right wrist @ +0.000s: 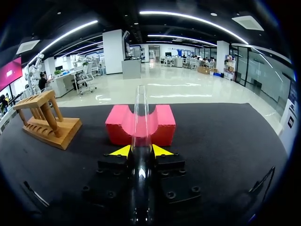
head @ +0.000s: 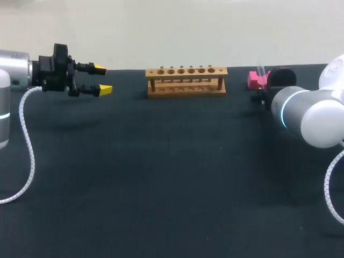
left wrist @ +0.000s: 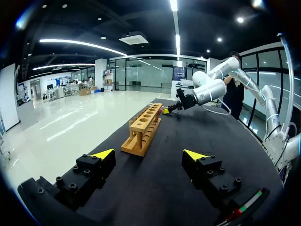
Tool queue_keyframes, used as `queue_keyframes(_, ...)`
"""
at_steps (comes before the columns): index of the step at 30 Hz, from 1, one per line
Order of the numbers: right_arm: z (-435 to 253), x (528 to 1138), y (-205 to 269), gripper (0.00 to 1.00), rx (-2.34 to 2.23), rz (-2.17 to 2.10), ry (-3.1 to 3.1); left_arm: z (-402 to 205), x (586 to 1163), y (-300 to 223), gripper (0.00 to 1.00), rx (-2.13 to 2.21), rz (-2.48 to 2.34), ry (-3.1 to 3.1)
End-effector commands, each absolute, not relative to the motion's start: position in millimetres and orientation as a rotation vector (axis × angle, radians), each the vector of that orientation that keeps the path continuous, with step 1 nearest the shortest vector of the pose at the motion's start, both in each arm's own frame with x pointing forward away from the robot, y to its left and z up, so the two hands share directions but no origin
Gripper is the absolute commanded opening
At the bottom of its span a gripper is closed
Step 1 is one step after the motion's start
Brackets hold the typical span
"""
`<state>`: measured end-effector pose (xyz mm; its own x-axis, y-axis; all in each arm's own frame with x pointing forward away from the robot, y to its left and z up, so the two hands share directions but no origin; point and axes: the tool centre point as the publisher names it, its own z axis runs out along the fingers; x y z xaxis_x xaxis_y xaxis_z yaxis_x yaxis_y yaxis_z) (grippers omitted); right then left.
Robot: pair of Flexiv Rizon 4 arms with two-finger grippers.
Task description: Grasp the test tube, adjust it, and insert it.
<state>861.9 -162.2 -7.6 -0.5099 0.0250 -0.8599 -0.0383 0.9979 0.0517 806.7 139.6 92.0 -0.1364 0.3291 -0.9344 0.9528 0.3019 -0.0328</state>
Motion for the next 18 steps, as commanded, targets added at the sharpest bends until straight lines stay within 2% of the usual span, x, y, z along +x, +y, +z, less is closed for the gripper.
queue_keyframes(1,-8,858,-166,0.00,-0.208,0.437,1.951,91,806,140,1.00,1.181,-0.855,1.650)
queue_keyframes(18,42,818,-150,0.00,-0.117,0.367,1.927,91,806,140,1.00,1.181,-0.855,1.650)
